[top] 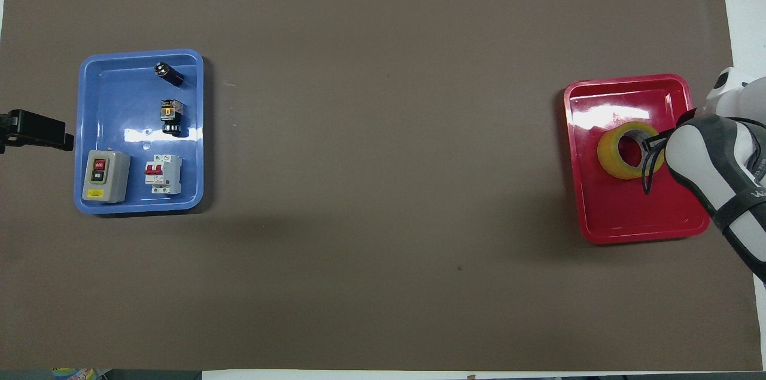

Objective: Place and move tape with both arms
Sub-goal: 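Carry the tape with the right gripper into the red tray, then release the tape and withdraw the right gripper from the tray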

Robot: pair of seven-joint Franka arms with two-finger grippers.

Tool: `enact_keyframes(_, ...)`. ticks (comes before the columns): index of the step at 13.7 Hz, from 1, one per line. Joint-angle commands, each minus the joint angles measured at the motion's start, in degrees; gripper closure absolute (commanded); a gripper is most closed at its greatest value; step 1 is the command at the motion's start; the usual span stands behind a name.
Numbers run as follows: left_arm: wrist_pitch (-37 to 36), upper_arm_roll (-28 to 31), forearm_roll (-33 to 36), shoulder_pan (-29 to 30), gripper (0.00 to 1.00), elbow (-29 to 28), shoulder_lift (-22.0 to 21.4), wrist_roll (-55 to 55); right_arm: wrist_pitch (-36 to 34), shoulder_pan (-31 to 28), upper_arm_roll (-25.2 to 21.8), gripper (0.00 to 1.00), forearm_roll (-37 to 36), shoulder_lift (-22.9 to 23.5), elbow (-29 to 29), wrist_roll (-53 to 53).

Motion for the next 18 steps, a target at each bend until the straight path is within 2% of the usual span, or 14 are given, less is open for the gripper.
enact_keyframes(1,0.46,0.08,1.08,-0.06,0.00,-1.17,-1.13,0.82,0.94,-1.27,0.91,0.70,-0.14,-0.28,-0.76,-1.44)
enact_keyframes(2,0.46,0.08,1.08,-0.06,0.00,-1.17,-1.13,0.82,0.94,-1.27,0.91,0.39,-0.23,-0.28,-0.76,-1.35)
enact_keyframes(3,0.46,0.08,1.08,-0.06,0.00,-1.17,-1.13,0.82,0.85,-1.35,0.91,0.03,-0.15,-0.28,-0.50,-1.09)
enact_keyframes(5,0.46,0.08,1.08,-0.06,0.00,-1.17,-1.13,0.82,-0.28,-0.83,0.91,0.00,-0.14,-0.98,0.90,-0.91)
enact_keyframes(7,0.46,0.08,1.08,-0.06,0.00,-1.17,-1.13,0.82,-4.22,-0.04,1.26,0.00,-0.14,-3.08,3.18,-0.56)
enact_keyframes(11,0.46,0.08,1.08,-0.06,0.00,-1.17,-1.13,0.82,-20.11,3.21,1.18,0.00,-0.23,-7.31,12.22,5.75)
enact_keyframes(16,0.46,0.08,1.08,-0.06,0.00,-1.17,-1.13,0.82,-36.56,3.22,1.44,0.00,-0.76,-10.65,24.96,10.69)
enact_keyframes(18,0.46,0.08,1.08,-0.06,0.00,-1.17,-1.13,0.82,-41.75,3.30,1.18,0.00,-1.81,-12.58,27.97,11.47)
